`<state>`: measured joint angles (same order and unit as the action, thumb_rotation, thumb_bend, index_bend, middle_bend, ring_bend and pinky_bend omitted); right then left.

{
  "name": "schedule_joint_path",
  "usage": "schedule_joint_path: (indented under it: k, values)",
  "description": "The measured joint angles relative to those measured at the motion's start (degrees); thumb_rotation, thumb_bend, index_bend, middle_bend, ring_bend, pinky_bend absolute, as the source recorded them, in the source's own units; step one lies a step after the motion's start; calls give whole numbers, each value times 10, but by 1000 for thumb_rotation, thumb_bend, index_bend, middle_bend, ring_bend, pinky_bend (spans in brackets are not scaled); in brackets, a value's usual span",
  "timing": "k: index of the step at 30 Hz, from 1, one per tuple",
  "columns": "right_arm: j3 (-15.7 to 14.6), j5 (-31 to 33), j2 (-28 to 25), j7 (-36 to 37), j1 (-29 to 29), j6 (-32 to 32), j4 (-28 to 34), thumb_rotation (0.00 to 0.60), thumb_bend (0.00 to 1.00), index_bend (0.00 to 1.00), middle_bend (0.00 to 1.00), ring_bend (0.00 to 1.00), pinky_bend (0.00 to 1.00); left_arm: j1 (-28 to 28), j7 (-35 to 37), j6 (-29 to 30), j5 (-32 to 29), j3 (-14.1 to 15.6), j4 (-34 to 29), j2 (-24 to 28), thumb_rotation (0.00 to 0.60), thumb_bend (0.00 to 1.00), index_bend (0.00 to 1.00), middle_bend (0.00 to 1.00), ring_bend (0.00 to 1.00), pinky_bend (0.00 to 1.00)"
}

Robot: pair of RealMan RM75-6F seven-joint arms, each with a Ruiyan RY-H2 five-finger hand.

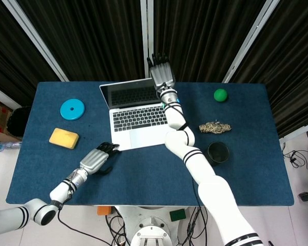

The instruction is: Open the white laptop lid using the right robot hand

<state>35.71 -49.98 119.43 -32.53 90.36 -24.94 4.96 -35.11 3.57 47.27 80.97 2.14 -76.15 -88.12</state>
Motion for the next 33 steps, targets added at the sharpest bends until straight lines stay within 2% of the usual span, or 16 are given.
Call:
schedule_joint_path:
  k: [10, 17, 20, 23, 29, 33]
  values:
    - [-30, -34, -17, 45, -26, -23, 38, 600, 375, 0, 3, 0, 0, 8, -16, 25, 6, 0, -22, 10, 600, 174, 161, 104, 0, 12]
    - [-66, -76, -55, 88, -78, -82, 137, 600, 368, 0, 3, 0, 0, 24, -33, 64, 14, 2, -56, 36, 600, 174, 162, 104, 0, 13]
    - [-80, -89, -87, 89, -111, -114, 214, 600, 367, 0, 3, 0, 0, 32, -43, 85, 17, 1, -76, 55, 600, 174, 162, 104, 0, 13]
    - [-94, -94, -130, 76, -150, -145, 320, 600, 365, 0, 3, 0, 0, 42, -54, 109, 22, 2, -100, 78, 600, 174, 162, 104, 0, 13]
    - [-123, -82, -249, 16, -237, -215, 597, 600, 361, 0, 3, 0, 0, 67, -81, 154, 28, 4, -148, 126, 600, 175, 163, 104, 0, 14]
    - [-153, -77, -354, -26, -314, -285, 792, 600, 352, 0, 3, 0, 0, 90, -92, 187, 28, 7, -169, 154, 600, 174, 162, 104, 0, 14]
